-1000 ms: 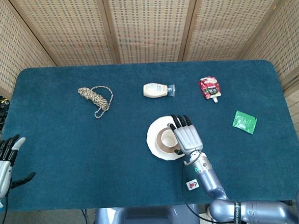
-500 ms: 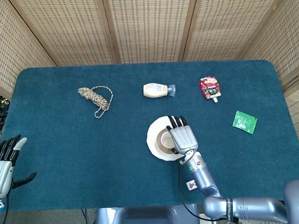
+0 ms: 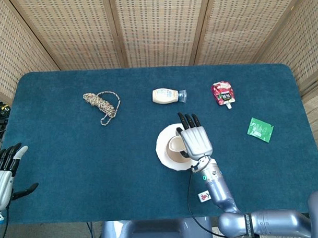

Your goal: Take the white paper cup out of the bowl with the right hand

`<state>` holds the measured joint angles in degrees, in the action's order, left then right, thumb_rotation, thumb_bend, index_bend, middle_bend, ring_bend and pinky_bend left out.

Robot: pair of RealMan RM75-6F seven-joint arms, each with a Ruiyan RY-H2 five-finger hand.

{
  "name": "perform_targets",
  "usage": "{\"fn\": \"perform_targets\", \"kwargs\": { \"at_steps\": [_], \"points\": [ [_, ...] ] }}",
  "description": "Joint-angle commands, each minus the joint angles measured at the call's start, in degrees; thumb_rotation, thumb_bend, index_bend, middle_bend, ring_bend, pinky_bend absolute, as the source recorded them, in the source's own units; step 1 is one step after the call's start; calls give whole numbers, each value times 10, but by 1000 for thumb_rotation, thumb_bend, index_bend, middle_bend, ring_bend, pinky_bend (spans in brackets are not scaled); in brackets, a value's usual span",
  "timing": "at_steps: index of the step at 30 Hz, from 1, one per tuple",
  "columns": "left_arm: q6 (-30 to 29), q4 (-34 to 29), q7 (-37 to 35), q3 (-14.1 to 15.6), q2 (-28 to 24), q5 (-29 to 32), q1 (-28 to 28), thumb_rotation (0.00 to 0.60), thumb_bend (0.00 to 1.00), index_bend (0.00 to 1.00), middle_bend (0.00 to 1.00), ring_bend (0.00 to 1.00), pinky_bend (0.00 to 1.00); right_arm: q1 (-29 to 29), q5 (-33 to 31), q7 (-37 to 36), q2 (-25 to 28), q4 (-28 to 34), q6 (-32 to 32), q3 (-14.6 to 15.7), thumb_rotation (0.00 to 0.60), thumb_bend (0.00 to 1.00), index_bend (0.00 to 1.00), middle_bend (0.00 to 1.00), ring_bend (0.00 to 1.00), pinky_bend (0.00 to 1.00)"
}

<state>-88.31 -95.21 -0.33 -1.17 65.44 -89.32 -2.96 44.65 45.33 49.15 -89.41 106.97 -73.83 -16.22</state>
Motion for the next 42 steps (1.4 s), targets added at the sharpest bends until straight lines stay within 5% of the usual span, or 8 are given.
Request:
{"fn": "perform_targets", "kwargs": {
  "at_steps": [1,12,27,37,42],
  "points": [
    [-1,0,1,0,0,0,0,600,27,0,0,0,0,-9,6,-5,31,24,-22,-13,600,375,453,68,0,66],
    [-5,-4,13,3,3,-6,2,600,27,0,0,0,0,-50,-39,-33,97,9,-37,-9,600,374,452,64,0,66],
    [-4,-4,30,4,9,-7,2,600,27,0,0,0,0,-92,-82,-140,68,-167,51,34,600,337,423,19,0,63],
    [-7,-4,25,2,7,-5,3,600,27,0,0,0,0,-102,-59,-133,69,-160,25,44,600,225,112,0,0,0],
    [-9,-4,19,0,5,-4,3,600,27,0,0,0,0,-125,-7,-140,94,-111,-24,57,600,219,84,0,0,0]
  ]
}}
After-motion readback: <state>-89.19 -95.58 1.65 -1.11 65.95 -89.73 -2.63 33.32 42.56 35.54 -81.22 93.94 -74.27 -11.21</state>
